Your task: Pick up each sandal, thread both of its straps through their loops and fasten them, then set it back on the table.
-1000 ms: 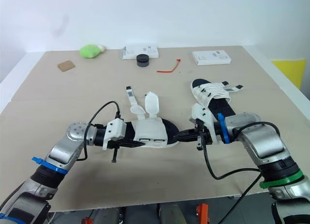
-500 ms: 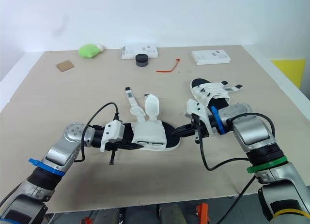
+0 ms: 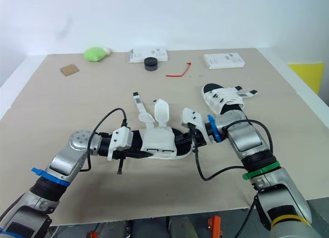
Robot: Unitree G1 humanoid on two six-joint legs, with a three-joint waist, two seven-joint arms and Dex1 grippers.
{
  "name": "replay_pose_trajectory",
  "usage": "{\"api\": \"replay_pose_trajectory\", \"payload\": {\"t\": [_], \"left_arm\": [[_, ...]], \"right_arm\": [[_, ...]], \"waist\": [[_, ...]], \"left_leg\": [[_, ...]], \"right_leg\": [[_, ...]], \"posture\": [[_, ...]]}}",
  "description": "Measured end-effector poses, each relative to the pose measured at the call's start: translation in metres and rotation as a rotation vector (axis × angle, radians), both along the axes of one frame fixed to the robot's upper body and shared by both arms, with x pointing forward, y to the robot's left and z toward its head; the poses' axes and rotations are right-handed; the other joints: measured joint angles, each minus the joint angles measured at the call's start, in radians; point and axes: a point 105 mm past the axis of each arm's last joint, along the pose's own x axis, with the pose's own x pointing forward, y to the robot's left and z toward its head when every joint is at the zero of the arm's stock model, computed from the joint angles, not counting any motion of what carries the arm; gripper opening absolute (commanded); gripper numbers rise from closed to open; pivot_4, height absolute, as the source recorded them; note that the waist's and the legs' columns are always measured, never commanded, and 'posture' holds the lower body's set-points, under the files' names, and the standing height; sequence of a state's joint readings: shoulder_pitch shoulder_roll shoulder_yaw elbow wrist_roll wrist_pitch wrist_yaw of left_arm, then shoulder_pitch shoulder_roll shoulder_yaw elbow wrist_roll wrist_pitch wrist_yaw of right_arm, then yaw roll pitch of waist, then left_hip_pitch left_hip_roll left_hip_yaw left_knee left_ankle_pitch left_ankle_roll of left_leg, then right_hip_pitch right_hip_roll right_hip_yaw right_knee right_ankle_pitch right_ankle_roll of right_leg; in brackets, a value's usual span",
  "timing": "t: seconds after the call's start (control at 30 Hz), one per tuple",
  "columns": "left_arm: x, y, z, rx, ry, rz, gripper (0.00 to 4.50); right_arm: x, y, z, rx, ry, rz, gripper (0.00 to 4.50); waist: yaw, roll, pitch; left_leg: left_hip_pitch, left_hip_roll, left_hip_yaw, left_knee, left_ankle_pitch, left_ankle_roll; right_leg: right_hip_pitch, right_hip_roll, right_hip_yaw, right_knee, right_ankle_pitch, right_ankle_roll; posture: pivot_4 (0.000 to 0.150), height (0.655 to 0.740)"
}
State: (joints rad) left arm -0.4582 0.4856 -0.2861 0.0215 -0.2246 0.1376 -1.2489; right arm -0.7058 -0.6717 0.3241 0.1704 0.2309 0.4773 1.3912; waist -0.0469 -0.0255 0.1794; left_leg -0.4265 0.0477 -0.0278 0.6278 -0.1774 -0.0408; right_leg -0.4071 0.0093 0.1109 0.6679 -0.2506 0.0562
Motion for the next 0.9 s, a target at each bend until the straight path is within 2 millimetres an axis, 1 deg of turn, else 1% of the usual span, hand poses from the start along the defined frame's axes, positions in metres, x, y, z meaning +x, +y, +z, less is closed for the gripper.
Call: {"api": "replay_pose_trajectory", "payload": {"t": [0.37, 0.47, 0.7, 0.73, 0.77, 0.83, 0.9], "left_arm": [[0.0, 0.003, -0.001, 0.005, 0.003, 0.005, 0.0], [-0.001, 0.003, -0.001, 0.004, 0.002, 0.007, 0.0], [0.001, 0.004, -0.003, 0.009, 0.019, 0.03, 0.0], [0.001, 0.003, -0.004, 0.014, 0.017, 0.033, 0.0], [0.001, 0.003, -0.004, 0.015, 0.017, 0.034, 0.0], [0.002, 0.003, -0.005, 0.018, 0.018, 0.038, 0.0], [0.002, 0.003, -0.006, 0.019, 0.025, 0.042, 0.0]], "right_arm": [[-0.002, 0.008, -0.003, 0.049, 0.043, -0.01, 0.01], [-0.002, 0.008, -0.009, 0.016, -0.008, 0.005, 0.01], [0.0, 0.01, -0.017, -0.101, -0.186, 0.109, 0.01], [0.001, 0.01, -0.018, -0.11, -0.201, 0.118, 0.01], [0.001, 0.01, -0.018, -0.11, -0.203, 0.119, 0.01], [0.002, 0.01, -0.019, -0.119, -0.215, 0.127, 0.01], [0.003, 0.011, -0.019, -0.128, -0.225, 0.137, 0.01]], "waist": [[-0.002, 0.0, 0.0], [-0.002, 0.0, 0.0], [-0.002, 0.0, -0.007], [-0.002, -0.001, -0.008], [-0.003, -0.001, -0.008], [-0.003, -0.001, -0.008], [-0.003, -0.001, -0.008]], "left_leg": [[0.0, 0.0, 0.0, 0.0, 0.0, 0.0], [0.001, 0.0, 0.0, 0.0, 0.0, 0.0], [0.008, 0.001, 0.0, 0.0, 0.0, 0.0], [0.011, 0.001, 0.0, 0.0, 0.0, 0.0], [0.013, 0.001, 0.0, 0.0, 0.0, 0.0], [0.019, 0.001, 0.001, 0.0, 0.0, 0.0], [0.02, 0.001, 0.001, -0.001, 0.0, 0.0]], "right_leg": [[0.0, 0.0, 0.0, 0.0, 0.0, 0.0], [0.0, 0.0, 0.0, 0.0, 0.0, 0.0], [0.006, 0.001, 0.0, 0.0, 0.0, 0.0], [0.009, 0.001, 0.0, 0.0, 0.0, -0.001], [0.012, 0.001, 0.0, 0.0, -0.003, -0.005], [0.017, 0.001, 0.0, 0.0, -0.003, -0.006], [0.018, 0.001, 0.001, 0.0, -0.004, -0.006]], "posture": [[0.15, 0.74], [0.15, 0.74], [0.15, 0.74], [0.15, 0.74], [0.15, 0.74], [0.15, 0.74], [0.15, 0.74]]}}
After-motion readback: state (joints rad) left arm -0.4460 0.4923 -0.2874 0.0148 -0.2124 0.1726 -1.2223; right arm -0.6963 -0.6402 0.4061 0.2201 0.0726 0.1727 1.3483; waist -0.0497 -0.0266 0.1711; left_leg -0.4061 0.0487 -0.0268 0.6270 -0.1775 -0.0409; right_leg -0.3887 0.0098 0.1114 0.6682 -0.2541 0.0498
